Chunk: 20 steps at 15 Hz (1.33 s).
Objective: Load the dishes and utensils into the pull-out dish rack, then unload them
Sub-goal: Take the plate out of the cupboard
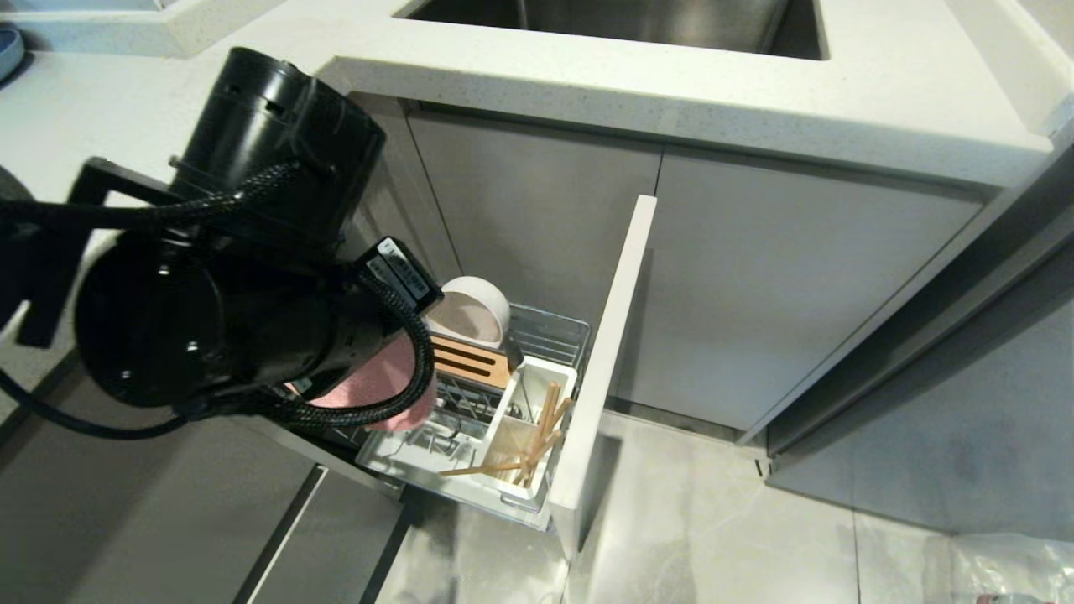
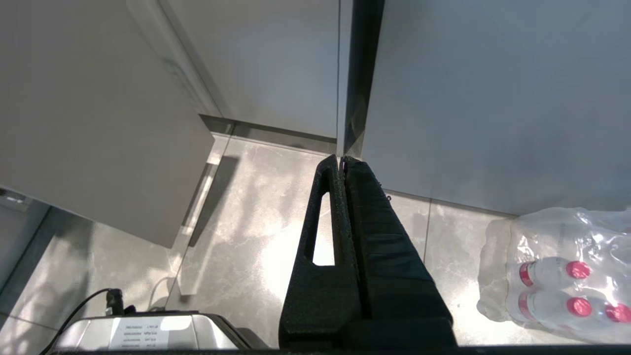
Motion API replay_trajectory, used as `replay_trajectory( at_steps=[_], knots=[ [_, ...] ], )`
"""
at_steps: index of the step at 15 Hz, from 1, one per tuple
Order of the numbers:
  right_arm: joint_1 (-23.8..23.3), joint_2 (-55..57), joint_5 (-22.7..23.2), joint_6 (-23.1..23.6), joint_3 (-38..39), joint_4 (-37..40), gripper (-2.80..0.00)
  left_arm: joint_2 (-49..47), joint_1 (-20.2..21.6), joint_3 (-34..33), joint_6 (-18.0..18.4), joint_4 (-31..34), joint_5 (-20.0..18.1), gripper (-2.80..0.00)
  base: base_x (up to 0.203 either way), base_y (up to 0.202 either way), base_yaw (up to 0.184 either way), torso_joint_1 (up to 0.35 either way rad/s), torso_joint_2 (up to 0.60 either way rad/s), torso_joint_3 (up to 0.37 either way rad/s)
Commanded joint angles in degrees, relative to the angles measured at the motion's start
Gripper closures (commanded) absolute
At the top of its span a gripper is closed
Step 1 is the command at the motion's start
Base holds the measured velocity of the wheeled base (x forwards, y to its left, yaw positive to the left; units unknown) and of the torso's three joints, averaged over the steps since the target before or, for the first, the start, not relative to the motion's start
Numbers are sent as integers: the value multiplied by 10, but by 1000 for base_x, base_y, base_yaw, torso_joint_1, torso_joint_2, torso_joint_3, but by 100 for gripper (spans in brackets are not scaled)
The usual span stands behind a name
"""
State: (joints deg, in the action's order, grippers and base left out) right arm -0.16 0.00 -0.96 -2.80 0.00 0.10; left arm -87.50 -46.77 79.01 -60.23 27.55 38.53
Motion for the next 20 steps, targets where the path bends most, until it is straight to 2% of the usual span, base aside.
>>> replay_trajectory(
  at_steps=[1,2,4,7,9,12,17,19,20],
  knots=[
    [0,0,0,0,1,0,0,29,-31,9,-3,21,5,0,0,0,0,0,0,0],
    [0,0,0,0,1,0,0,39,-44,15,1,34,7,0,0,0,0,0,0,0],
    [0,0,0,0,1,0,0,75,-70,26,45,41,11,0,0,0,0,0,0,0],
    [0,0,0,0,1,0,0,127,-94,44,159,42,18,0,0,0,0,0,0,0],
    [0,0,0,0,1,0,0,157,-97,64,243,43,20,0,0,0,0,0,0,0],
    [0,0,0,0,1,0,0,190,-97,113,350,44,20,0,0,0,0,0,0,0],
    [0,0,0,0,1,0,0,234,-90,171,496,40,21,0,0,0,0,0,0,0],
    [0,0,0,0,1,0,0,242,-60,181,546,41,23,0,0,0,0,0,0,0],
    [0,0,0,0,1,0,0,243,-31,184,569,42,24,0,0,0,0,0,0,0]
  ],
)
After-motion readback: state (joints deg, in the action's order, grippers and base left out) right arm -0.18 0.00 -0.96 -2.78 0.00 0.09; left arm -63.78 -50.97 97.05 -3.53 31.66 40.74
